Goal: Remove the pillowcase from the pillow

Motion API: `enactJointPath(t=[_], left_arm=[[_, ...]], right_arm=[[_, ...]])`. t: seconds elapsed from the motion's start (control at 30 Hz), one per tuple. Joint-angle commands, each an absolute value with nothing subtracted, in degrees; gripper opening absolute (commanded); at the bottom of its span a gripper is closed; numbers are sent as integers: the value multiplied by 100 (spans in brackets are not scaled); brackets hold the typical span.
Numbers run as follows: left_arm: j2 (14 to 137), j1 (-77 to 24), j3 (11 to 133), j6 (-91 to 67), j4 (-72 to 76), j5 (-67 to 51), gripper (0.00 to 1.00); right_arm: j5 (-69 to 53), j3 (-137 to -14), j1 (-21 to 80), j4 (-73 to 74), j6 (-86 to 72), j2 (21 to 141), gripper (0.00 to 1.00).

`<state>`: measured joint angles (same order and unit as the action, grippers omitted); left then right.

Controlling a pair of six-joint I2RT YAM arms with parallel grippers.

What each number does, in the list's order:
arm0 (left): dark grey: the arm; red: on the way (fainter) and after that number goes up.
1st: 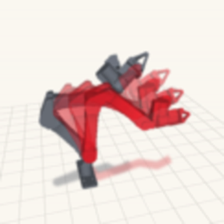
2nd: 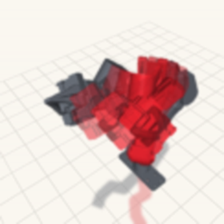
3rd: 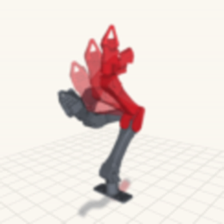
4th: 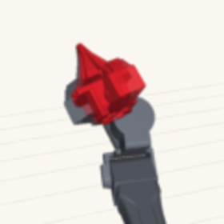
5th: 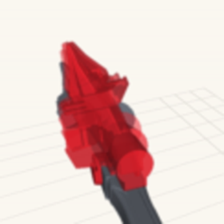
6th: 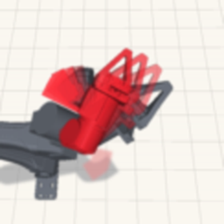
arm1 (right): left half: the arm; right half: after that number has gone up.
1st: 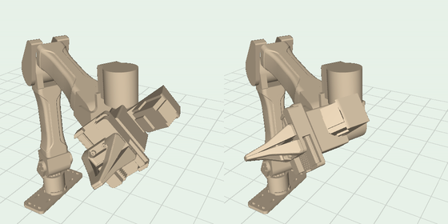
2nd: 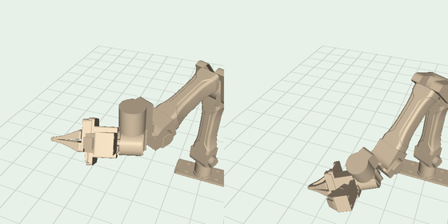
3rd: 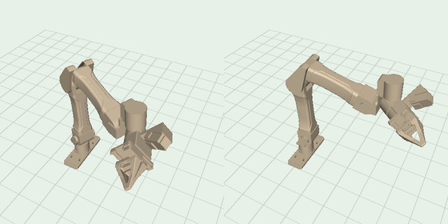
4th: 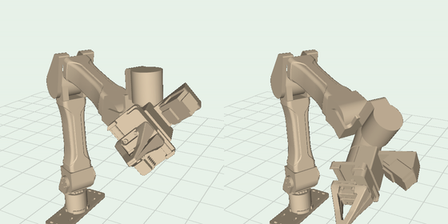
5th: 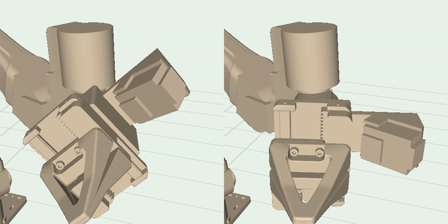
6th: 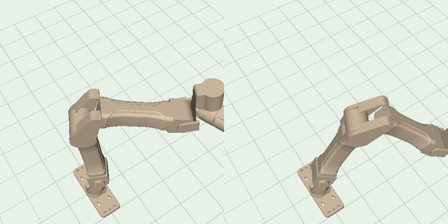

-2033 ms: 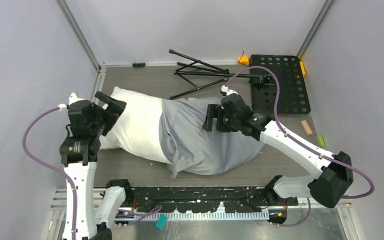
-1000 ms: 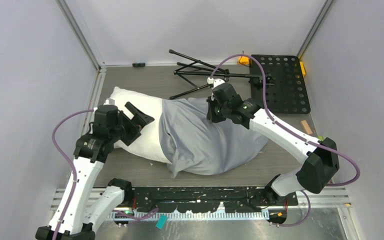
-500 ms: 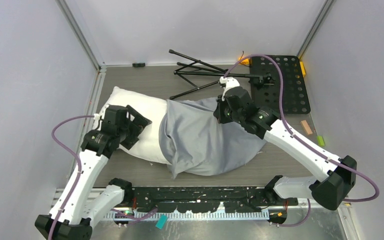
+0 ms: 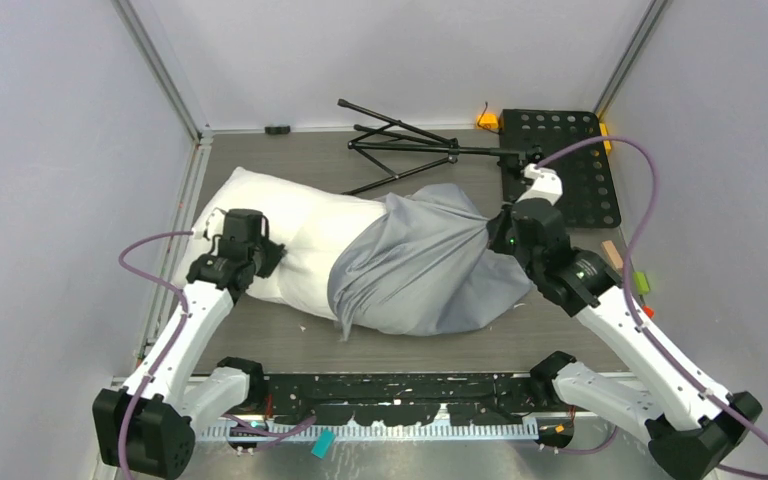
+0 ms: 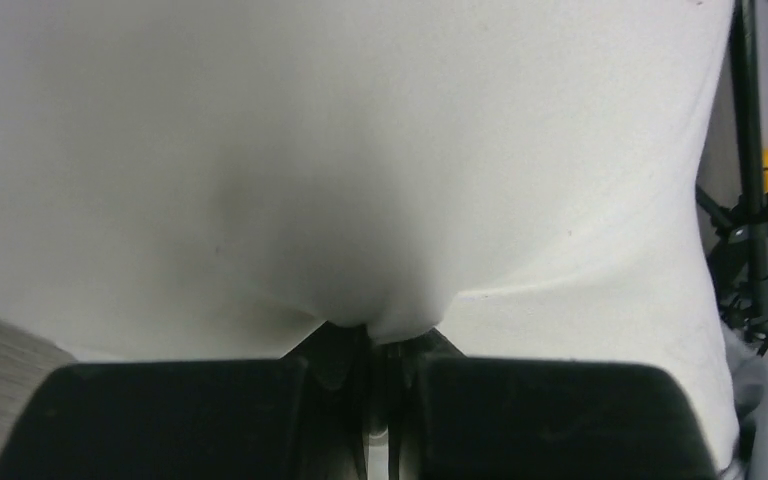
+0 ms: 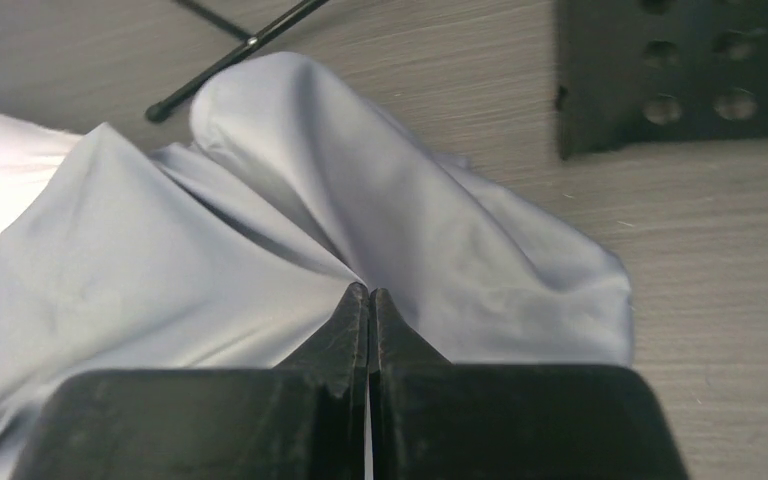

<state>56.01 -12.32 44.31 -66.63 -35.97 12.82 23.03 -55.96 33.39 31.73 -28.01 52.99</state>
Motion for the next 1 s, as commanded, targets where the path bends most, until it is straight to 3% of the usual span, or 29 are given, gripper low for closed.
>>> enactJointPath(t=[0.0,0.37,0.63,0.77,0.9,0.97], left_arm=[[5633,-427,4756,-6044,-3730,2815,0],[6104,-112,7171,-5298,-4280,4308,0],[6209,-29,7400,-4907,-3943,4592,0],[6314,493,7517,-5086,-4235,4431,0],[6229,554,7387,-5215,-4055,4160,0],[6235,559,7306,-5313,-3935,3682,0]], right_arm=[[4068,-5583,2628,3365,-3015,4657,0],[5338,-6403,2383,3512,-3819,4625,0],[6269,-6360,2373,2925,-3626,4408,0],[6844,-6465,2368,3149,-3847,4471,0],[6586,-6475,2367,3101,-3806,4476,0],[5444,-6392,2372,2665,-3213,4586,1]])
